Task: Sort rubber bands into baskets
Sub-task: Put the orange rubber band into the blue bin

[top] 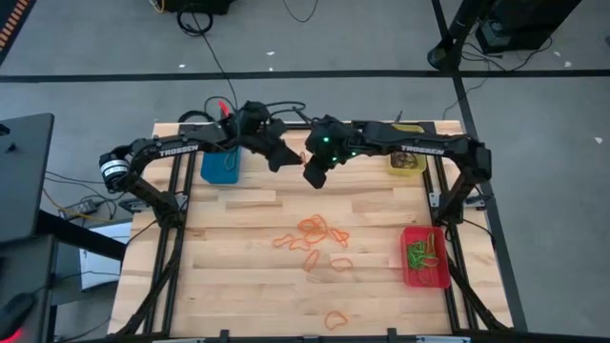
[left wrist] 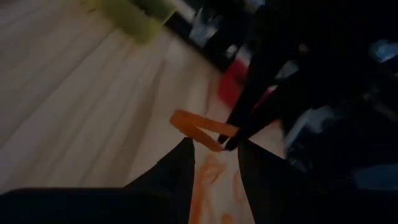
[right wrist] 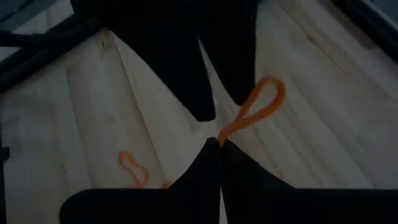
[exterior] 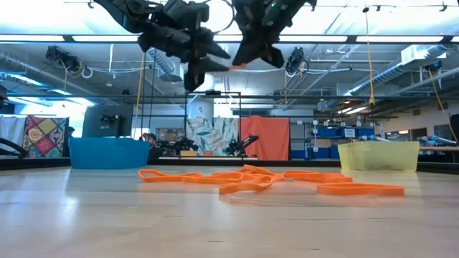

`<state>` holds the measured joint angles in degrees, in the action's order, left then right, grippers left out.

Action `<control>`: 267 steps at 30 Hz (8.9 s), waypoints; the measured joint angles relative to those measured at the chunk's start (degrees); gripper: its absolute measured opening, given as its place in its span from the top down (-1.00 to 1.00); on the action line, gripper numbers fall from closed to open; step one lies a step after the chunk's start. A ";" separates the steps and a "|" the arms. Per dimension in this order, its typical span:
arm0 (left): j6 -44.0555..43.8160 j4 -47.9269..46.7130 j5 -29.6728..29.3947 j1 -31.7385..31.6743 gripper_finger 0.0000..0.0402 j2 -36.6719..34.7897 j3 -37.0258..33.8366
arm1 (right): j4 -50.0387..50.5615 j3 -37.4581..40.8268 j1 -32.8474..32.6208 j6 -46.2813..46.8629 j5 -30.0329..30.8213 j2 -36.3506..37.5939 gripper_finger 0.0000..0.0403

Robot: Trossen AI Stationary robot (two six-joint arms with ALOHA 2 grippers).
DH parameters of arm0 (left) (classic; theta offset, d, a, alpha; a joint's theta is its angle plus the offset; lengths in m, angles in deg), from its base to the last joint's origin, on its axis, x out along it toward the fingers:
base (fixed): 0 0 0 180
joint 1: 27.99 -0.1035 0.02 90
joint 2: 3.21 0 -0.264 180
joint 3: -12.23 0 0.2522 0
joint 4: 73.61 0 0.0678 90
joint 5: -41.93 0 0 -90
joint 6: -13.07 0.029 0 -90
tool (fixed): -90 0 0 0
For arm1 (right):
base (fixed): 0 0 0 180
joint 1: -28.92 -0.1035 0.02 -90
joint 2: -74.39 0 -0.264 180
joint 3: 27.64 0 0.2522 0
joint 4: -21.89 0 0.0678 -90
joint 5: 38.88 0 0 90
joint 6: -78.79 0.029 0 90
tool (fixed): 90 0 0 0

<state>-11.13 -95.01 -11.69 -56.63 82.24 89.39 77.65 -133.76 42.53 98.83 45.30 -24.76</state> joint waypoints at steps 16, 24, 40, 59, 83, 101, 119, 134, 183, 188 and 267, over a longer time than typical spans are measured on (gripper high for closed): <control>-1.35 3.48 -0.53 0.20 0.39 0.00 0.00 | 0.24 -0.09 -1.67 1.41 3.81 3.34 0.98; 1.35 4.06 2.06 -0.39 0.39 0.35 -0.02 | 0.26 -0.09 -3.30 2.30 5.41 3.34 0.98; 5.74 4.56 2.95 0.26 0.52 0.35 -0.02 | 0.01 -0.11 -3.76 4.44 6.35 3.32 0.97; -1.19 6.23 6.24 -1.09 0.80 0.33 -0.02 | -0.04 -0.11 -4.17 4.42 7.72 3.31 0.96; -4.86 9.02 10.00 -2.10 0.71 0.44 -0.02 | -5.13 -0.11 -5.13 3.79 7.93 3.25 0.96; -8.54 14.71 19.65 -2.47 0.83 0.48 -0.02 | -4.26 -0.13 -8.39 -5.92 15.74 3.25 0.96; -8.79 15.17 18.74 -2.49 -0.12 0.50 -0.02 | -4.27 -0.13 -9.38 -15.96 18.42 3.25 0.96; -6.08 15.45 14.50 -2.49 0.56 0.50 -0.02 | -6.40 -0.13 -9.31 -23.27 19.91 3.26 0.96; -11.95 20.91 21.03 -14.12 0.72 0.42 0.02 | -10.67 -0.13 -4.42 -29.32 16.10 3.28 0.95; -8.01 23.35 25.97 -12.75 0.62 0.37 0.00 | -10.67 -0.13 -3.94 -30.31 16.27 3.28 0.95; 12.36 -26.45 -6.51 -23.38 0.99 -3.03 0.00 | -8.11 -0.13 6.49 -2.13 18.07 1.66 0.04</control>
<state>1.23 -121.46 -18.20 -80.02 79.21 89.39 69.54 -133.89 49.02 96.70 63.36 -23.10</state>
